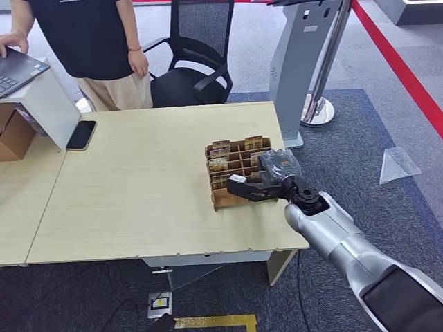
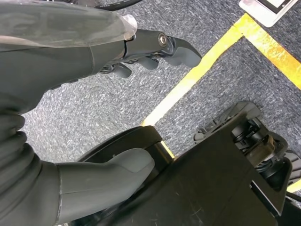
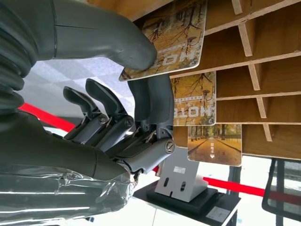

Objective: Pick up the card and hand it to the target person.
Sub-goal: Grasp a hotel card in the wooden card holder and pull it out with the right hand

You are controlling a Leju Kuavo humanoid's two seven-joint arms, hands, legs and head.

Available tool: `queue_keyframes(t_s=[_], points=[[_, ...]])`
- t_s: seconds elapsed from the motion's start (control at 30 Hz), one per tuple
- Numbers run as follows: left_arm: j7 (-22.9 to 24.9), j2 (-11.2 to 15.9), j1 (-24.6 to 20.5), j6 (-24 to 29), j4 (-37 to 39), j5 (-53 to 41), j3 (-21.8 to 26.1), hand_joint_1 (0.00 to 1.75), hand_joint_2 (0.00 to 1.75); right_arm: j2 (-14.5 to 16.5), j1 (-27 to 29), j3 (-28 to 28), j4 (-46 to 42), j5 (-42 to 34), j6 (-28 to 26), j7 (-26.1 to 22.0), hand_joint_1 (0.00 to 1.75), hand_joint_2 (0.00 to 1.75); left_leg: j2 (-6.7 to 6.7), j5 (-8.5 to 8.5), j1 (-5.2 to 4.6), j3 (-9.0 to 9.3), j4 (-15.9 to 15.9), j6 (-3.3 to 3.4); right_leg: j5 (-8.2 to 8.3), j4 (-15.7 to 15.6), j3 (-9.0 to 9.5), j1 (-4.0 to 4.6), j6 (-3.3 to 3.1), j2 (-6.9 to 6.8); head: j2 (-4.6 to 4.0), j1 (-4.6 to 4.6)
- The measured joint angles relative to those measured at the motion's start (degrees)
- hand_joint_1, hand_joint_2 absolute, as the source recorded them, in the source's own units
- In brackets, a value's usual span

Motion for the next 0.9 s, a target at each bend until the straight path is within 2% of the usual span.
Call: queue_keyframes(t_s=[0.3,0.47,0.73,0.9], points=[[0.1,0.0,0.0,0.0,0.0,0.0,-0.1,0.0,1.75,0.0,-0.3,0.0,-1.4,-0.1,0.9,-0.1,1.62,1.75,0.0,0.01,0.0,-0.03,0.0,0.01,0.0,0.0,-0.04,0.0,0.0,0.0,0.0,0.0],[0.1,0.0,0.0,-0.1,0.1,0.0,-0.4,0.0,1.75,-0.4,-0.7,0.0,-2.4,-0.7,2.1,-1.4,1.72,1.75,0.0,0.01,0.0,-0.06,0.0,0.02,0.01,0.0,-0.07,0.0,0.0,0.01,0.0,0.0],[0.2,0.1,-0.2,-0.8,0.2,-0.6,-1.0,0.0,1.75,-2.5,-1.6,0.3,-5.6,-5.1,12.7,-8.8,1.75,1.75,0.01,0.01,0.0,-0.09,0.1,0.02,0.01,0.0,-0.08,0.0,0.01,0.01,0.0,0.01],[0.1,0.2,-0.2,-0.8,0.2,-0.4,-1.2,0.0,1.75,-3.7,-2.5,1.3,-7.0,-5.6,15.6,-10.7,1.75,1.75,0.01,0.01,0.0,-0.11,0.1,0.02,0.02,0.0,-0.08,0.0,0.03,0.0,0.0,0.0]])
